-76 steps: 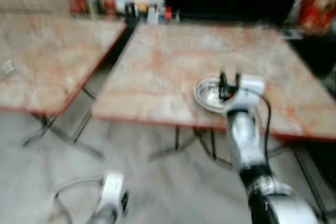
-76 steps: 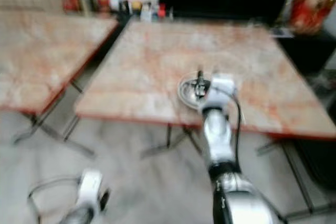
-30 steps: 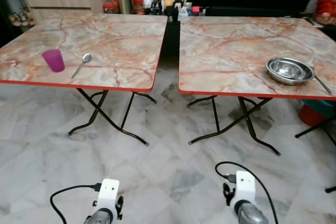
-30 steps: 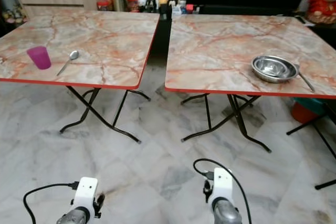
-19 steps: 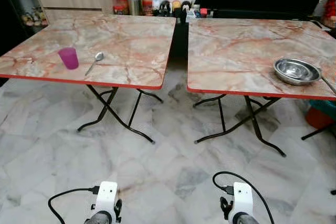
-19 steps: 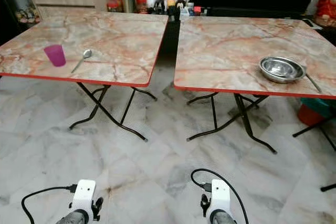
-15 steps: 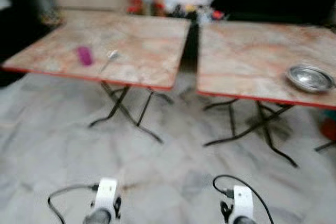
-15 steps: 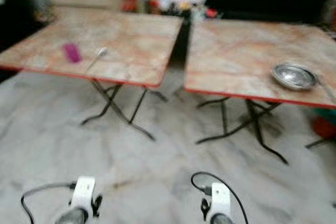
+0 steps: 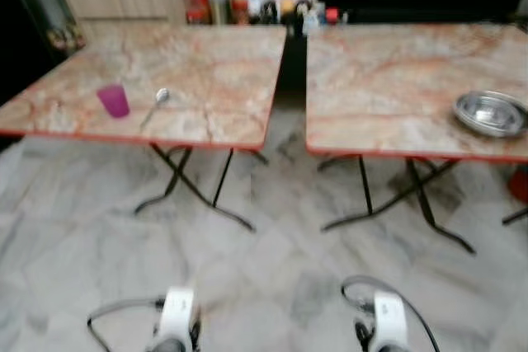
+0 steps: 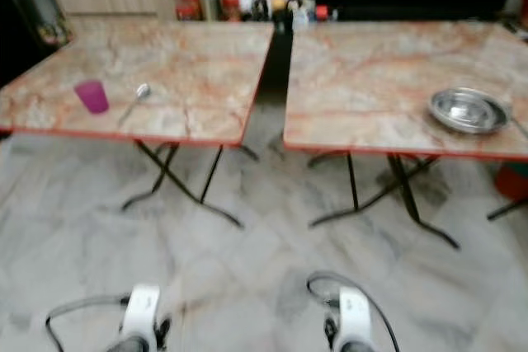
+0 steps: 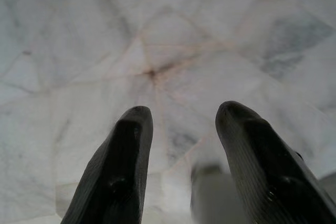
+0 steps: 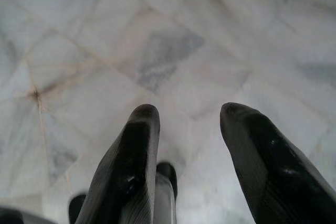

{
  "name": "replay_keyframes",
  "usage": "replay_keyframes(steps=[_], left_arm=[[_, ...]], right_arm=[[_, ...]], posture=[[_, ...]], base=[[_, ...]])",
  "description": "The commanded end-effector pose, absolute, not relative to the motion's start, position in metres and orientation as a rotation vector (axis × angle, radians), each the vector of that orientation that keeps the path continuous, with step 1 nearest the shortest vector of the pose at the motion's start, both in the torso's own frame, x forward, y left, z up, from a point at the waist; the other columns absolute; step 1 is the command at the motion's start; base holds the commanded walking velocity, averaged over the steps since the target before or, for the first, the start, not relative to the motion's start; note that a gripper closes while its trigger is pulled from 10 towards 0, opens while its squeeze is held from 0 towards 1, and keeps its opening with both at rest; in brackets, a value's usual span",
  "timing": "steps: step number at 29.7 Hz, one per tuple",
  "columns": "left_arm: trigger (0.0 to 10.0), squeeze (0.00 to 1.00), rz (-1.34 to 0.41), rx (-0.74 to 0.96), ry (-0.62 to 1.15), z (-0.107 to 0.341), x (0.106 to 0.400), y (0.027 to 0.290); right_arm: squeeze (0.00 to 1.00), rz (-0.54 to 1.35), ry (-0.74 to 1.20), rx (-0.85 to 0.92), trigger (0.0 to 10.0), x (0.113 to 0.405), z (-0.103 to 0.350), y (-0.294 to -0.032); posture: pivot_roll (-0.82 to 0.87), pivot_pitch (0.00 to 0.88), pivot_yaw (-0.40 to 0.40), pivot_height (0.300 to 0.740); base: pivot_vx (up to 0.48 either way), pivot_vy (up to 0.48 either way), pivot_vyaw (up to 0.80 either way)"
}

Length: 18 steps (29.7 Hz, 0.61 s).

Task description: Setting the table

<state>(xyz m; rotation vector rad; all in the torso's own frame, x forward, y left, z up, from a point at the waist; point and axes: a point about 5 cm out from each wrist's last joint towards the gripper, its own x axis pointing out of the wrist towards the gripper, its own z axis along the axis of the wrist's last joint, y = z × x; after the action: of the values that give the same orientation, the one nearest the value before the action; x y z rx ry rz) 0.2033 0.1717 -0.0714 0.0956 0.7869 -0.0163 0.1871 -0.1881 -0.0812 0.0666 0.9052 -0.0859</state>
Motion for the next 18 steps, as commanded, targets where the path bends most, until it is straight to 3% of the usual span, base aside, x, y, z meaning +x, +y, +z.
replay_keyframes(steps=[1, 18], left_arm=[[10.0, 0.0, 0.007, 0.113, 0.819, -0.0751, 0.1947, 0.1842], [10.0, 0.0, 0.008, 0.108, 0.839, -0.078, 0.1899, 0.1834]], right_arm=[[0.0, -0.055, 0.898, 0.074, 10.0, 0.1912, -0.0804, -0.1772], [0.0, -0.041, 0.88, 0.078, 10.0, 0.1962, -0.0779, -0.1754]], posture=[[0.0, 0.0, 0.009, 0.701], [0.01, 0.0, -0.004, 0.701]], base=[[0.431, 0.0, 0.0], [0.424, 0.0, 0.0]])
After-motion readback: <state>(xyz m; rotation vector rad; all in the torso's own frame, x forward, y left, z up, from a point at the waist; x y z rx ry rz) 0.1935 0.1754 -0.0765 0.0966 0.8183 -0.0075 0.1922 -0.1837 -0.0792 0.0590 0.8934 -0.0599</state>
